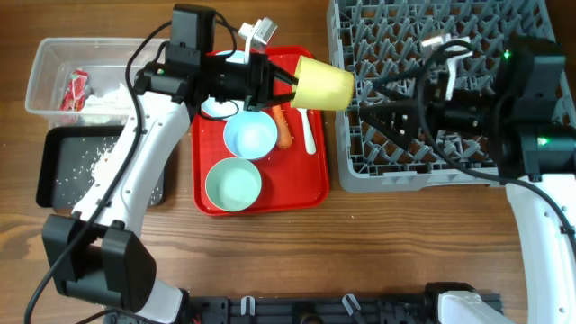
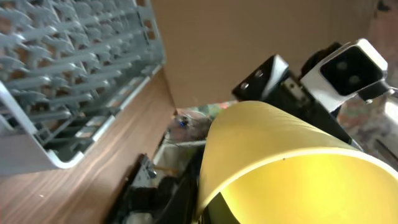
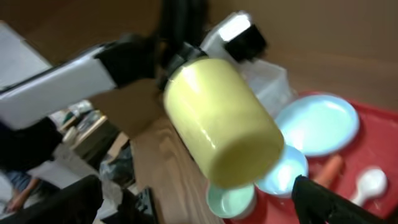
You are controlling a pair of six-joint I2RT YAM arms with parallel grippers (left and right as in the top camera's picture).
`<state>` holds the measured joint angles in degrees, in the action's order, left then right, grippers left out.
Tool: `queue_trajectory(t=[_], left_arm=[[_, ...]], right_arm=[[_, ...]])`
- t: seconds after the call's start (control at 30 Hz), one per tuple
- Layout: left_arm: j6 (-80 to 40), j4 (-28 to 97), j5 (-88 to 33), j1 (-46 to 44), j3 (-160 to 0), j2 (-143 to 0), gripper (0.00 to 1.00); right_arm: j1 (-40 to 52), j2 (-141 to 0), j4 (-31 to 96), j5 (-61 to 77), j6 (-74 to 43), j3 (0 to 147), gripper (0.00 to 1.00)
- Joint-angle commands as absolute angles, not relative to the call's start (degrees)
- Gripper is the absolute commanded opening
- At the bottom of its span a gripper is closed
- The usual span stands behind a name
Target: Sort waste into correct bins and load items into the dishwasher rack
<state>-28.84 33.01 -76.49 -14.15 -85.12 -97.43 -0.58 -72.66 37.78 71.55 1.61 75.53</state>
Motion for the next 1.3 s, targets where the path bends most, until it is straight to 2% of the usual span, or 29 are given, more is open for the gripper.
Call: queue_trajectory(t=[0.0,0.27,0.43,0.57,0.63,0.67,0.73,0.77,0.87,0.93,1.03,1.07,1.17,1.27], left_arm=[[-29.9,32.2,-81.8,-16.3,-85.5,-96.9,0.04],[-32.3,27.6,-82.9,-18.7,-85.5,-96.9,0.04],[-32.4,27.6,-82.9,-18.7,-85.5,-96.9,0.04],[-32.4,27.6,-82.8,-18.7,-85.5,-97.0,0.04],[-32.4,27.6,-82.4,-18.7,-85.5,-97.0,0.04],[-31.9,27.6,-82.4,-18.7,-85.5,-97.0,0.17],[-31.8,27.6,-81.8,-18.7,-85.5,-97.0,0.26],[-31.8,27.6,-80.9,-18.7,-85.5,-97.0,0.33],[-31.8,27.6,-78.0,-18.7,-85.5,-97.0,0.34],[-31.7,28.1,-73.0,-18.7,-85.5,-97.0,0.36],[-31.8,31.1,-62.1,-18.7,-85.5,-97.0,0.32],[-31.8,35.5,-52.2,-18.8,-85.5,-97.0,0.3],[-31.8,43.7,-33.8,-19.6,-85.5,-97.0,0.3],[-31.8,52.1,-15.2,-21.0,-85.5,-97.0,0.33]], right_arm=[[-0.6,-73.2,36.6,78.5,3.0,76.4,1.0],[2.5,-76.3,36.8,74.1,3.5,76.4,1.0],[5.6,-76.8,36.8,71.9,4.5,76.4,0.82],[6.0,-78.1,36.9,71.8,4.5,76.4,0.59],[6.0,-78.3,36.8,71.8,4.5,76.4,0.52],[5.9,-78.2,36.6,71.8,4.3,76.4,0.5],[4.5,-78.1,32.7,71.9,-0.8,76.4,0.49],[1.8,-77.7,31.8,72.0,-3.2,76.4,0.49],[-6.5,-76.9,33.8,72.0,-5.2,76.4,0.47],[-13.7,-76.9,38.3,70.9,-4.9,76.4,0.47],[-17.4,-76.9,47.6,54.7,-6.1,76.4,0.44],[-17.2,-76.9,51.1,48.3,-6.2,76.7,0.42],[-15.1,-76.9,59.0,35.3,-8.5,77.5,0.4],[-7.5,-76.9,63.3,18.0,-13.0,79.2,0.4]])
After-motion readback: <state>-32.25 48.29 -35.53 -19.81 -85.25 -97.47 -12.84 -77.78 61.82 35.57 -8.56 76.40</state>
